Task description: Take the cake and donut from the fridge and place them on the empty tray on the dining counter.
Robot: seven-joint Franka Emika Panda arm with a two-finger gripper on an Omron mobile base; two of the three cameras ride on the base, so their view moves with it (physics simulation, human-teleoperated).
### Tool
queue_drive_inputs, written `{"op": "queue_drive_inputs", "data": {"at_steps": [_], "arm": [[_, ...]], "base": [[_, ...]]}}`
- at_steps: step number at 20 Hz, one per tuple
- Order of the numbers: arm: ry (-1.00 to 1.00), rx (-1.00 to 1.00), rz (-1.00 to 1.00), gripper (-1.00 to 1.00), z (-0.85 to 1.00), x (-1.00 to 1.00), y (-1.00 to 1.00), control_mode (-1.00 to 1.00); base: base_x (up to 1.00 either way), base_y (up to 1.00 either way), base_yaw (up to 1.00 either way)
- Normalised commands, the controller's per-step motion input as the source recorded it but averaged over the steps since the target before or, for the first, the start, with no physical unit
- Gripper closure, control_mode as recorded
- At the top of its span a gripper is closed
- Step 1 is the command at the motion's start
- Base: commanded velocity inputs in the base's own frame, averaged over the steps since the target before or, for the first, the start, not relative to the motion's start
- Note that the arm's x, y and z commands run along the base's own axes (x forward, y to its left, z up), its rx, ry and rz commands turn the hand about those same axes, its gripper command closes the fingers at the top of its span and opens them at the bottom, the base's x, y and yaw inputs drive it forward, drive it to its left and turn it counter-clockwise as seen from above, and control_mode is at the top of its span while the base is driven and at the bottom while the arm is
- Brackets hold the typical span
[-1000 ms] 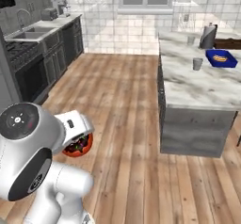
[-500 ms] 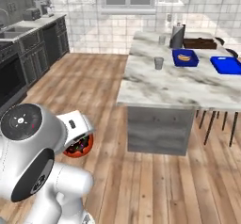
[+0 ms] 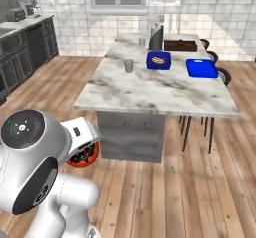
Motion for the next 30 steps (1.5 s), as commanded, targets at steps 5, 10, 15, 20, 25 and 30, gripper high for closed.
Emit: {"op": "queue_drive_inputs", "data": {"at_steps": [5,10,15,20,25,30], "arm": [[0.0,0.0,0.0,1.0,0.0,0.0,0.0,1.0],[0.0,0.0,0.0,1.0,0.0,0.0,0.0,1.0],[0.0,0.0,0.0,1.0,0.0,0.0,0.0,1.0],[0.0,0.0,0.0,1.0,0.0,0.0,0.0,1.0],[0.0,0.0,0.0,1.0,0.0,0.0,0.0,1.0],[0.0,0.0,0.0,1.0,0.0,0.0,0.0,1.0]], "base": [[0.26,-1.0,0.0],[0.37,-1.0,0.0],[0.58,-1.0,0.0],[0.84,-1.0,0.0],[0.91,-0.94,0.0],[1.0,-0.51,0.0]]}}
